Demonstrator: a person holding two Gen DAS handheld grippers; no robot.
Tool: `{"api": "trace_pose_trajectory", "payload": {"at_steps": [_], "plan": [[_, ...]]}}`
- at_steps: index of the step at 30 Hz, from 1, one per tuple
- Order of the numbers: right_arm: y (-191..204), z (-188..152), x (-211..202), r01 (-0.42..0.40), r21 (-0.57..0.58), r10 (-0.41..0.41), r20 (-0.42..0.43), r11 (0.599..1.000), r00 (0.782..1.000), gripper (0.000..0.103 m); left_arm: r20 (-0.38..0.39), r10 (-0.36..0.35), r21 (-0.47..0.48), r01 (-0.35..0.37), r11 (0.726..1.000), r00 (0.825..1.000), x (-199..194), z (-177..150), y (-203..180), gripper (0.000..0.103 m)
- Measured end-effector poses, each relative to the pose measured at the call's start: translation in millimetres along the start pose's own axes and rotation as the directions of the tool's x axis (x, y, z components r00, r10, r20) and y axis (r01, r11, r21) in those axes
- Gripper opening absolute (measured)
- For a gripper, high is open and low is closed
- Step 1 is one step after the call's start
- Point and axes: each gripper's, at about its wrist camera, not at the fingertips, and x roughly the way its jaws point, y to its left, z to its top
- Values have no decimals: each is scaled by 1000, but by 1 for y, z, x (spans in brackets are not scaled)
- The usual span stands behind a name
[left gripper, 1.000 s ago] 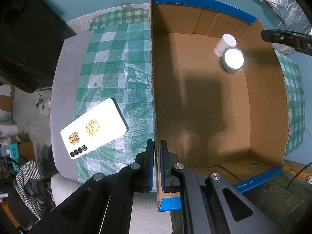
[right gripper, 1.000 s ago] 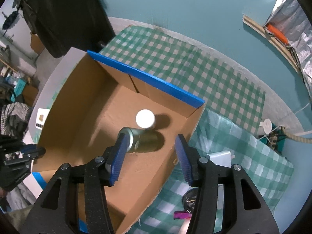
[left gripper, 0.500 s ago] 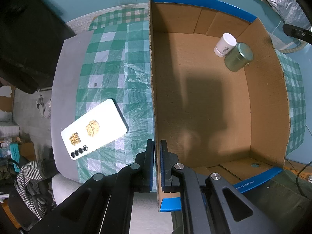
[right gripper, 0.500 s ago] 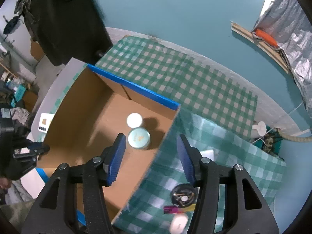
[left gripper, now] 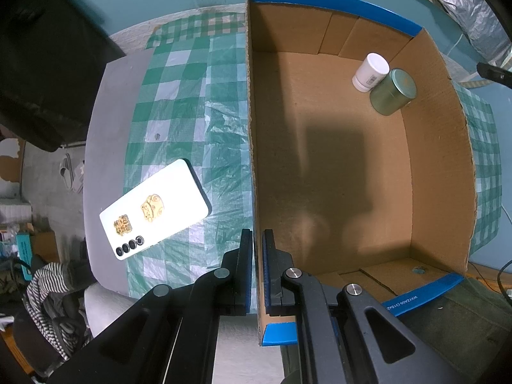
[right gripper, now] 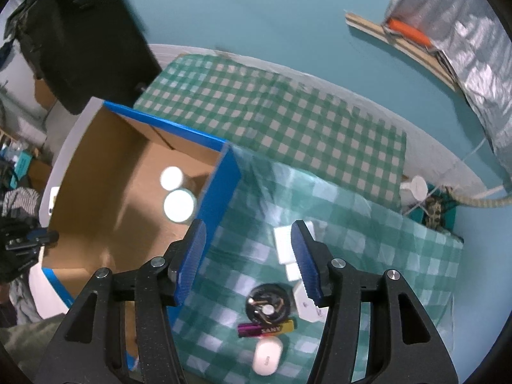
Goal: Organize rigid objects
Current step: 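Move the right tool back down to the white charger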
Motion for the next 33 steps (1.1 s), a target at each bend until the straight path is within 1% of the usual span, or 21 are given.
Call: {"api": "trace_pose_trajectory", "payload": {"at_steps": [5,7,13,18,31,33], "plan": [[-25,-9,12,-22,56,24,-26,998,999,56,0,1,1,-1,1000,1000,0,0,0,5],[-30,-13,18,-13,55,15,-37,998,999,56,0,2,2,-2,1000,1000,0,0,0,6],[-42,-24,41,-3,10,3,-63,1000,998,56,-3,3,-3,-3,1000,1000,0,-1,1,6],[-45,-32,62,18,-45,-23,-105,999,994,56,-4,5,-9,-5,1000,1000,-1,0,0,5],[-42,-32,108,28,-120,-50,-191,992,980,56,-12,10,-24,-10,1000,1000,1,-1,-1,5],[-42,-32,113,38,-129,-63,-197,991,978,58,-15,12,-27,-12,1000,1000,2,0,-1,6]]}}
